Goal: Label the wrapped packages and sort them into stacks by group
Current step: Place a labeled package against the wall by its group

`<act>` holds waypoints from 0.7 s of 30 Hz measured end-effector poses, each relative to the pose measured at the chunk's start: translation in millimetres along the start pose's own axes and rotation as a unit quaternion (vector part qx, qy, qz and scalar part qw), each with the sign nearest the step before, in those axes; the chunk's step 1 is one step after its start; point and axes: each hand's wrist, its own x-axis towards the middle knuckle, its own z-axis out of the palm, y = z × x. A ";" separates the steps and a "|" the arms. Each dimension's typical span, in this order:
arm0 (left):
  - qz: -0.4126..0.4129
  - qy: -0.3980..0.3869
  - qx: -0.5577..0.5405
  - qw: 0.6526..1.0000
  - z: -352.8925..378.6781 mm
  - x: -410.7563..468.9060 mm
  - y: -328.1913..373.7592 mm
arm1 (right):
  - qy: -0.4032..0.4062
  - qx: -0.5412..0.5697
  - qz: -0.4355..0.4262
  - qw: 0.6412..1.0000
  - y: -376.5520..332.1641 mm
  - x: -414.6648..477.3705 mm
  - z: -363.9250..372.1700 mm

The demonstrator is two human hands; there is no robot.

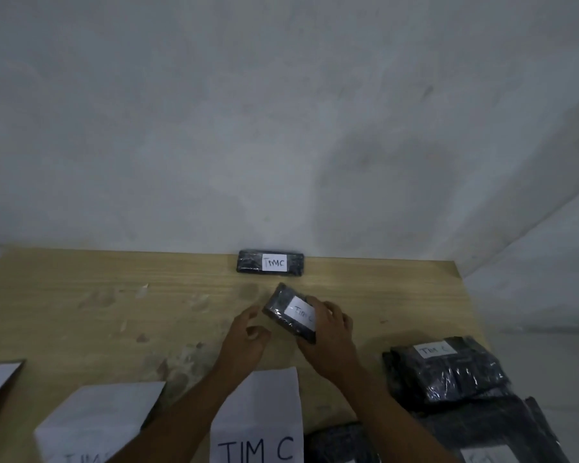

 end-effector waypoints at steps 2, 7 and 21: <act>0.013 0.013 -0.014 1.000 -7.1 13.6 2.1 | -0.013 -0.021 -0.024 0.999 -10.6 16.4 4.8; -0.004 0.048 0.007 0.999 -23.3 49.5 -5.2 | -0.020 -0.061 -0.094 0.993 -24.2 58.0 18.7; -0.029 0.059 0.001 0.998 -38.3 87.4 -22.6 | -0.063 -0.090 -0.116 0.987 -12.9 99.4 56.7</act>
